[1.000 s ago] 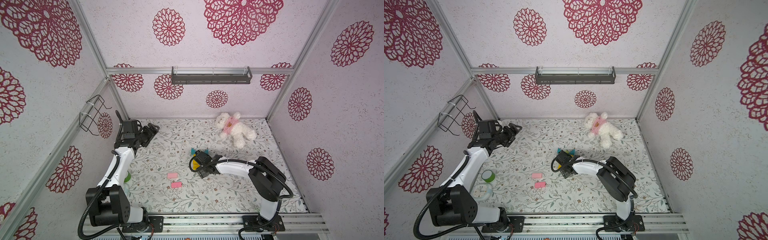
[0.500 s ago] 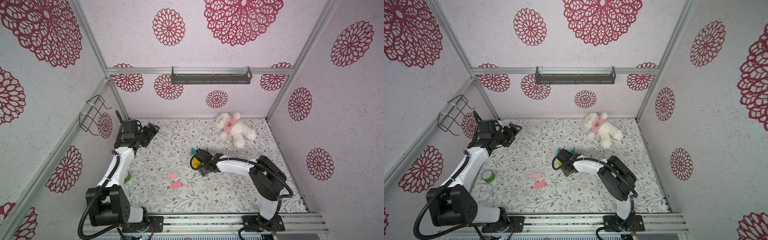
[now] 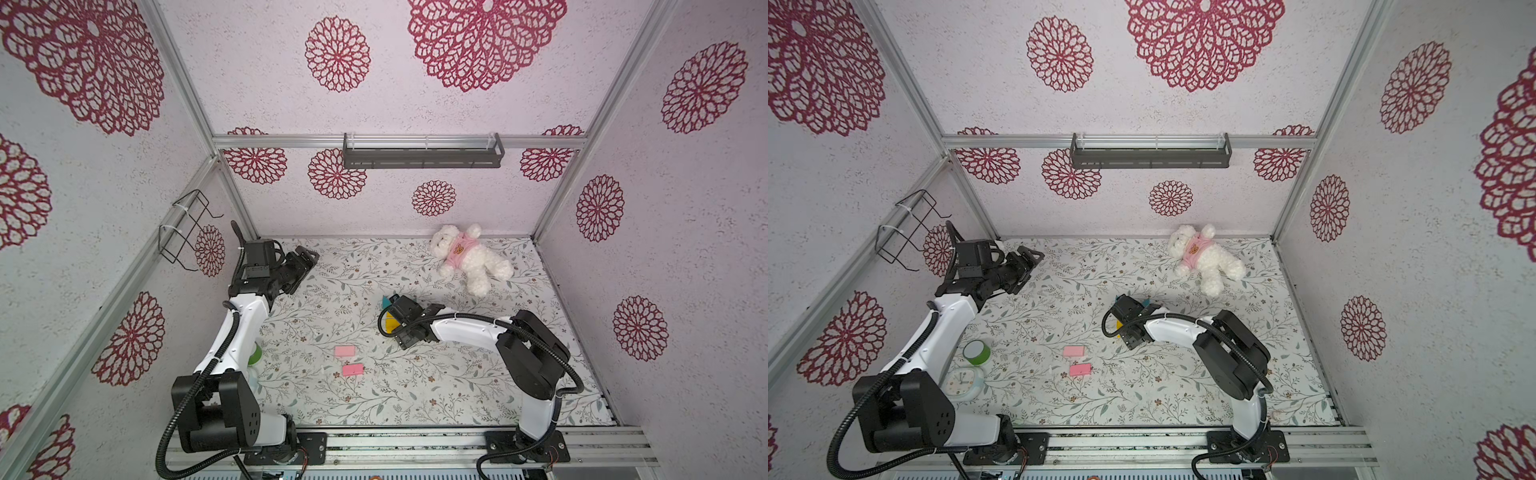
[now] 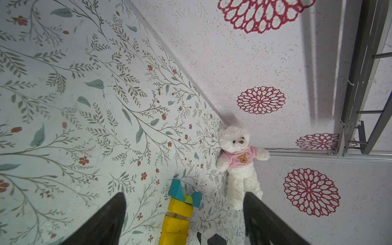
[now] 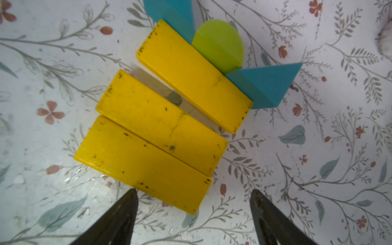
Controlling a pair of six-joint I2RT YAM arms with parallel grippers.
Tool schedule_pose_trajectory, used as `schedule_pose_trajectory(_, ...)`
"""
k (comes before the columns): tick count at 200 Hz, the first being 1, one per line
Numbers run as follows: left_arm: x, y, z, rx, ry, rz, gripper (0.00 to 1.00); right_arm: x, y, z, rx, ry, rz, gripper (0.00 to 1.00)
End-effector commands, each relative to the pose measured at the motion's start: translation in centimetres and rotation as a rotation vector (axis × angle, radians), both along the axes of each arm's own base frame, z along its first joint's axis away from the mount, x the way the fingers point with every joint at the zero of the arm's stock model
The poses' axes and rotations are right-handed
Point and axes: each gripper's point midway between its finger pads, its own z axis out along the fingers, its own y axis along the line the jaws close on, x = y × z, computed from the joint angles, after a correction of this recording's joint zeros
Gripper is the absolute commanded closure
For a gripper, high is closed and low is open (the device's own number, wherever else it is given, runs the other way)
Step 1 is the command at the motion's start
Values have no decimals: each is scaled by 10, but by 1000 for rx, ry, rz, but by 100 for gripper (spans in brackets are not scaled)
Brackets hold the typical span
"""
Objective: Assemble a carrot with building blocks
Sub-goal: Assemble the building block at the center of the board.
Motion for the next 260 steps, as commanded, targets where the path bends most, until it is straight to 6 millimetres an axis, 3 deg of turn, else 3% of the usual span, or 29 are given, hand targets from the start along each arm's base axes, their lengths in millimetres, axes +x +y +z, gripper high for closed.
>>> schedule_pose_trajectory(1,3,-1,0,6,-6,-5,12,5,3,8,29,-12,-9,16)
schedule_pose_trajectory(118,3,-1,-1,7,-4,-4,12,12,7,10,36,-21,-18,16)
schedule_pose_trajectory(168,3,-1,0,8,-5,-4,12,10,14,26,56,-38,0,16)
schedule_pose_trajectory(199,2,3,2,13,-8,8,12,-2,39,63,141,-61,40,22)
schedule_pose_trajectory(214,1,11,7,15,-18,29,12,-14,63,72,212,-38,80,26)
schedule_pose_trajectory(260,-5,48,20,69,-49,135,11,-53,134,60,290,59,230,29)
